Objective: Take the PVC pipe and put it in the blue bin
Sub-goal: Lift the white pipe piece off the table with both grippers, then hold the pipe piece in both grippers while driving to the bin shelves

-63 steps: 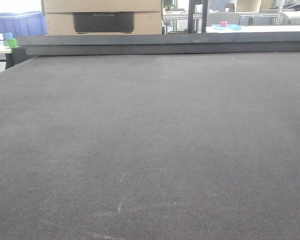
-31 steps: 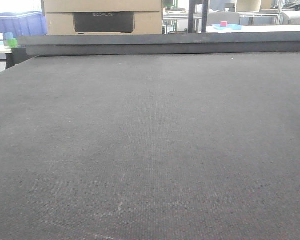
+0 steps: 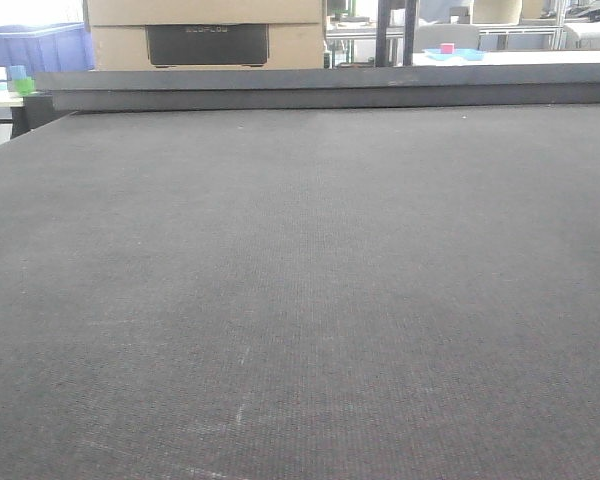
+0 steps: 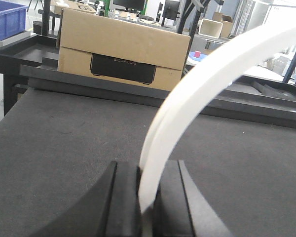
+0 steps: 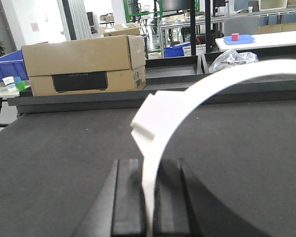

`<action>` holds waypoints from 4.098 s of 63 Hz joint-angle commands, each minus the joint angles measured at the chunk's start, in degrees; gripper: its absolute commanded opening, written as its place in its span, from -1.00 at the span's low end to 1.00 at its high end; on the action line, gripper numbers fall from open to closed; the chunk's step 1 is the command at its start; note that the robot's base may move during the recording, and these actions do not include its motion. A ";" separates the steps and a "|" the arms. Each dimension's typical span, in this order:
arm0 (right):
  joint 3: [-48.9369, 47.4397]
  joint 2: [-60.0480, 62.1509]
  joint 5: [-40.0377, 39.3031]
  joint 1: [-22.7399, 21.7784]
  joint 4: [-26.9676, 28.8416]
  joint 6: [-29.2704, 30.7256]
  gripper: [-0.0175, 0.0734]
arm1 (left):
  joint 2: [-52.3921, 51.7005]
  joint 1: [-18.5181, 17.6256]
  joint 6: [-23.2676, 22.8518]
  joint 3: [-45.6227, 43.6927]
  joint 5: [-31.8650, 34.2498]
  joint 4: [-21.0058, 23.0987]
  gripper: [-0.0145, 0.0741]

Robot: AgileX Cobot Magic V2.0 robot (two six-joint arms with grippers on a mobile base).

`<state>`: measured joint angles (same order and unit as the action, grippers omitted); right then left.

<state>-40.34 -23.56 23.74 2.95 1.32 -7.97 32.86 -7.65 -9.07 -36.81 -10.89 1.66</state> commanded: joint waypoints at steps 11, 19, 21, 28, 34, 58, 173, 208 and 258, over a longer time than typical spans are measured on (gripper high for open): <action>-0.04 0.30 -1.06 0.10 -0.58 0.52 -0.98 | -0.30 0.01 -0.52 -0.12 1.61 0.38 -0.92; -0.04 0.30 -1.06 0.10 -0.58 0.52 -0.98 | -0.30 0.01 -0.52 -0.12 1.61 0.38 -0.92; -0.04 0.30 -1.06 0.10 -0.58 0.52 -0.98 | -0.30 0.01 -0.52 -0.12 1.61 0.38 -0.92; -0.04 0.30 -1.06 0.10 -0.58 0.52 -0.98 | -0.30 0.01 -0.52 -0.12 1.61 0.38 -0.92; -0.04 0.30 -1.06 0.10 -0.58 0.52 -0.98 | -0.30 0.01 -0.52 -0.12 1.61 0.38 -0.92; -0.04 0.30 -1.06 0.10 -0.58 0.52 -0.98 | -0.30 0.01 -0.52 -0.12 1.61 0.38 -0.92; -0.04 0.30 -1.28 0.10 -0.58 0.52 -0.98 | -2.48 0.01 -0.52 -0.07 1.61 0.38 -0.92; -0.04 0.30 -1.40 0.10 -0.58 0.52 -0.98 | -2.48 0.01 -0.52 -0.07 1.61 0.38 -0.92; -0.04 0.30 -1.40 0.10 -0.58 0.52 -0.98 | -2.48 0.01 -0.52 -0.07 1.61 0.38 -0.92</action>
<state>-40.34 -23.25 23.76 2.95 1.32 -7.97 30.68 -7.65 -9.07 -36.81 -10.81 1.66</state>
